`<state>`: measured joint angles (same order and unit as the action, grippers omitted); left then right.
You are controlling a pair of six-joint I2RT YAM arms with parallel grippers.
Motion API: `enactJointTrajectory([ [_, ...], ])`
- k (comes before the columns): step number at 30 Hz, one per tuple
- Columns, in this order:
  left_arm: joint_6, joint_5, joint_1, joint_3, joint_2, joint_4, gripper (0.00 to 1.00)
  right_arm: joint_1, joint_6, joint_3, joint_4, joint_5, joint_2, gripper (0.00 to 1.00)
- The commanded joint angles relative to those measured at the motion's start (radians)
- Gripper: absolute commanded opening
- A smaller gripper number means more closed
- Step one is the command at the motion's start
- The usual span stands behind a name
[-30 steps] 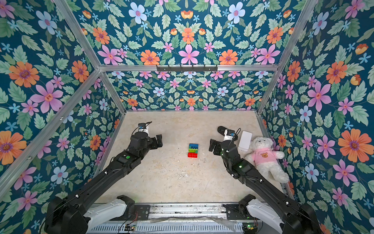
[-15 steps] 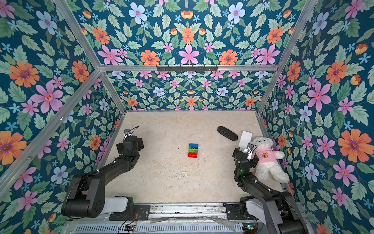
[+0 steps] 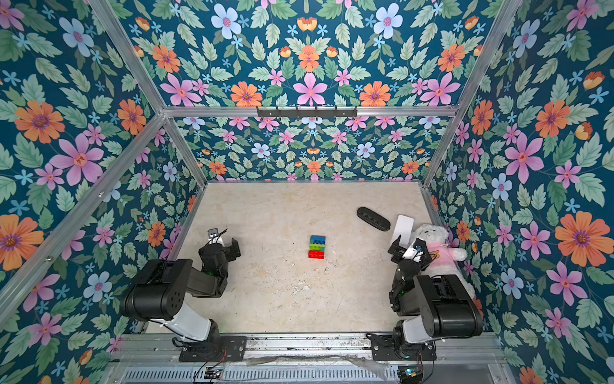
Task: Assemble the number 5 with lego
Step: Reset both arms
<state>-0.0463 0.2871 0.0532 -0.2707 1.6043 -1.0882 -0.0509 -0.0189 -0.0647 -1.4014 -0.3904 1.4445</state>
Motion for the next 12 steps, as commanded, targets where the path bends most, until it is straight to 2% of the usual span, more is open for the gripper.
enactJointTrajectory([
  [1, 0.019, -0.014, -0.001, -0.002, 0.010, -0.189, 0.99, 0.001, -0.005, -0.040, -0.056, 0.058, 0.033, 0.99],
  [2, 0.012, -0.017, 0.000, -0.007, -0.006, -0.139, 0.99, -0.015, -0.012, -0.023, -0.028, 0.026, -0.001, 0.99],
  [6, 0.014, -0.016, -0.002, -0.009, -0.005, -0.138, 0.99, -0.018, 0.011, -0.025, -0.061, 0.072, 0.017, 0.99],
  [8, 0.017, -0.014, 0.000, -0.007, 0.001, -0.153, 0.99, -0.006, 0.004, -0.045, 0.016, 0.115, 0.004, 0.99],
  [12, 0.017, -0.014, 0.000, -0.007, -0.003, -0.148, 0.99, 0.010, -0.010, -0.058, 0.035, 0.132, 0.007, 0.99],
])
